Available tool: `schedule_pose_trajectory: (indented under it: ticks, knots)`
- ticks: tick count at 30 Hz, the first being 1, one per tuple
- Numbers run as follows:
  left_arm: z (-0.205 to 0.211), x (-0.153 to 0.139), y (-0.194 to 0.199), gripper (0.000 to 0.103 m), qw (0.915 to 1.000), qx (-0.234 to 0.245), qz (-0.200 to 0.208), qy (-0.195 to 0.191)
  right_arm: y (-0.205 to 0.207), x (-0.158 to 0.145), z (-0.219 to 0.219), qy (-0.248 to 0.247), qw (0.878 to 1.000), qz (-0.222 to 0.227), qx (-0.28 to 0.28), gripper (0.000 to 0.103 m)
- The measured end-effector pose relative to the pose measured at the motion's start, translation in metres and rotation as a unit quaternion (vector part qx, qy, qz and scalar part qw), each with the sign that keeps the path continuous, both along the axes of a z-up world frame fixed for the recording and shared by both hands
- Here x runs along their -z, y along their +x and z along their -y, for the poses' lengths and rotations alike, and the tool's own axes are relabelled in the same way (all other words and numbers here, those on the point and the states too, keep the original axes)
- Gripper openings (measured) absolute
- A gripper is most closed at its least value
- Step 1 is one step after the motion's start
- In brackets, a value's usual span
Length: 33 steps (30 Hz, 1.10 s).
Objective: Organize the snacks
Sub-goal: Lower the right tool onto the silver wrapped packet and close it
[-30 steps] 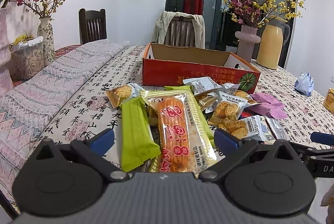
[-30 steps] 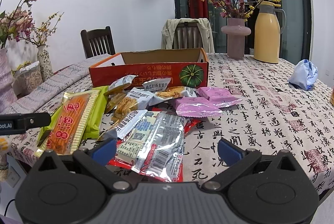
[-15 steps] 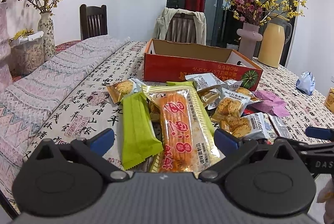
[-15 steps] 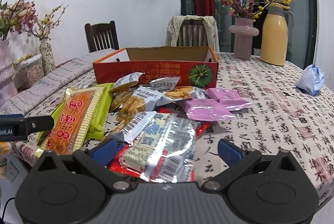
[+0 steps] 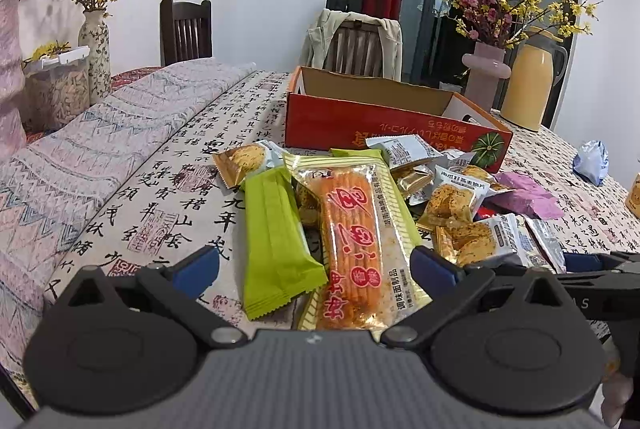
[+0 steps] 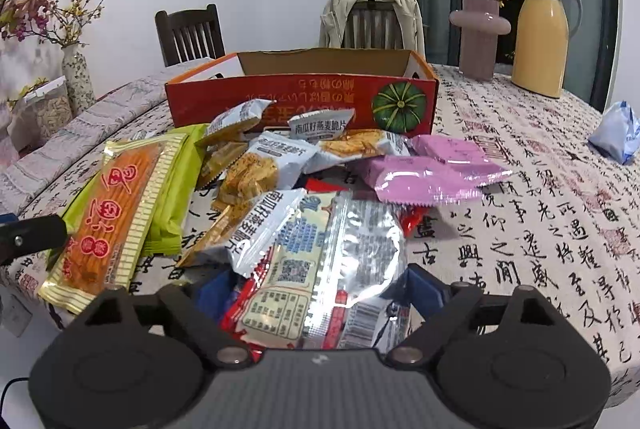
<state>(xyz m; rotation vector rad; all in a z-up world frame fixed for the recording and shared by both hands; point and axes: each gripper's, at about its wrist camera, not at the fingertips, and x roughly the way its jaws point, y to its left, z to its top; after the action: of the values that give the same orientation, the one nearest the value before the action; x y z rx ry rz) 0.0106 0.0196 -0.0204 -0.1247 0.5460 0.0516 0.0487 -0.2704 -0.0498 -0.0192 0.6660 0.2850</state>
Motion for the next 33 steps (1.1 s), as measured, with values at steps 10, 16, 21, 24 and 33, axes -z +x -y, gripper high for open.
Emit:
schedule_pose_trajectory:
  ticks: [10,16,21,24,33]
  knots:
    - [0.000,0.001,0.003,0.103,1.0000,0.000,-0.005,-0.001,-0.004,-0.002,0.012,0.020,1.000,0.012,-0.002,0.057]
    - [0.001,0.002,0.005,0.103,1.0000,-0.002,-0.008,0.000,-0.016,-0.011,0.013,0.015,0.998,0.053,0.000,0.054]
    - [0.003,0.001,0.010,0.103,0.9999,-0.001,-0.016,-0.001,-0.021,-0.020,0.016,0.016,0.997,0.078,0.002,0.053]
    - [0.005,0.002,0.014,0.103,0.9997,0.001,-0.023,-0.002,-0.023,-0.022,0.018,0.021,0.996,0.085,0.005,0.053]
    - [0.024,0.000,0.029,0.103,0.9991,0.014,-0.038,0.014,-0.028,-0.028,0.025,0.036,0.994,0.102,0.009,0.053]
